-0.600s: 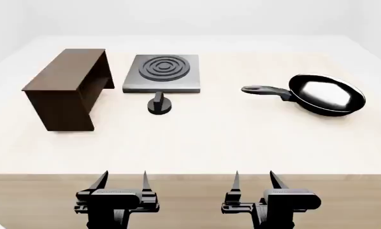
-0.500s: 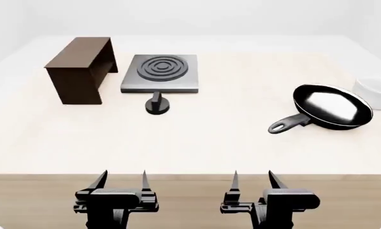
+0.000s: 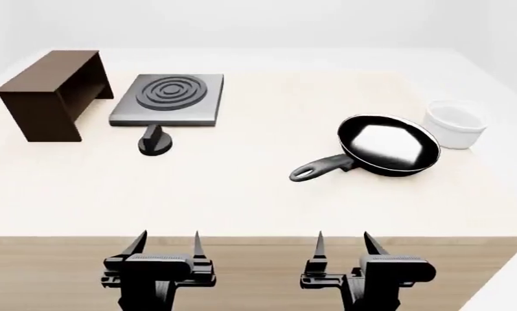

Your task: Put the frying pan on top of the cabinet.

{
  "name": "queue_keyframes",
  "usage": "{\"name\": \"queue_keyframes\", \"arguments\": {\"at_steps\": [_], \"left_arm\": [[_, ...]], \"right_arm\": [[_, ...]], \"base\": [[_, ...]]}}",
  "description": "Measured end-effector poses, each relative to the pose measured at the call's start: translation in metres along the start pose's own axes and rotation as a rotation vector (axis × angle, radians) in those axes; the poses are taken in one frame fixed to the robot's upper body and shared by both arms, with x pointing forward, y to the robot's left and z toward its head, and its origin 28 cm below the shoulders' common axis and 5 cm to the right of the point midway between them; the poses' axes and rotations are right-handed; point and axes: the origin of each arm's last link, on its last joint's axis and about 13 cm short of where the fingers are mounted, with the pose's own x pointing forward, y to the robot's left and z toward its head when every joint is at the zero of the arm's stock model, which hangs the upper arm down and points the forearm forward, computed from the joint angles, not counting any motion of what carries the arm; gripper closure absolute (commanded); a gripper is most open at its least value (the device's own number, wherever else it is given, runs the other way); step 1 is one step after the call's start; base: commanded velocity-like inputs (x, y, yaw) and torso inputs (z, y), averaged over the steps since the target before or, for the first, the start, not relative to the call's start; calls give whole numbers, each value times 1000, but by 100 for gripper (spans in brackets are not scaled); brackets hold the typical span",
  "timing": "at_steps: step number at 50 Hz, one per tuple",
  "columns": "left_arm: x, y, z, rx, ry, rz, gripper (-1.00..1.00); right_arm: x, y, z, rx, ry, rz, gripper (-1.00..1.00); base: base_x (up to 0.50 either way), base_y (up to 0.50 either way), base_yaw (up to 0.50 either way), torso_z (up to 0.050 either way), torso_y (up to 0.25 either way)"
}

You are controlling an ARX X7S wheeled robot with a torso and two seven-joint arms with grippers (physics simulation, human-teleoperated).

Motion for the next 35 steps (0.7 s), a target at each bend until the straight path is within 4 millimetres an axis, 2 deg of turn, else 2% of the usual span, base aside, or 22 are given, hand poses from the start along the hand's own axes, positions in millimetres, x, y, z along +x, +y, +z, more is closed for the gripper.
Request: {"name": "queue_keyframes", "arguments": {"at_steps": [10,16,20,23,29,35], "left_arm": [[0,-1,-1,6,3,-1,-100],[2,-2,1,-1,11,-7,-100],[9,-1,15,-4,13,-11,-100],[20,1,35,9,-2,-11,-100],[31,1,64,32,-36,-17,-100],[36,1,76,49,-47,-20,-100]], "right_arm": [[0,-1,0,2,5,-4,-100],[1,-2,1,1,12,-13,-100],[7,-5,14,5,10,-18,-100],[15,-7,33,4,-11,-27,-100],[24,-10,60,-12,-56,-37,-100],[27,-11,72,-19,-74,-41,-100]], "base": [[0,-495,0,0,0],[0,-18,0,0,0],[0,0,0,0,0],[0,0,0,0,0],[500,0,0,0,0],[500,0,0,0,0]]}}
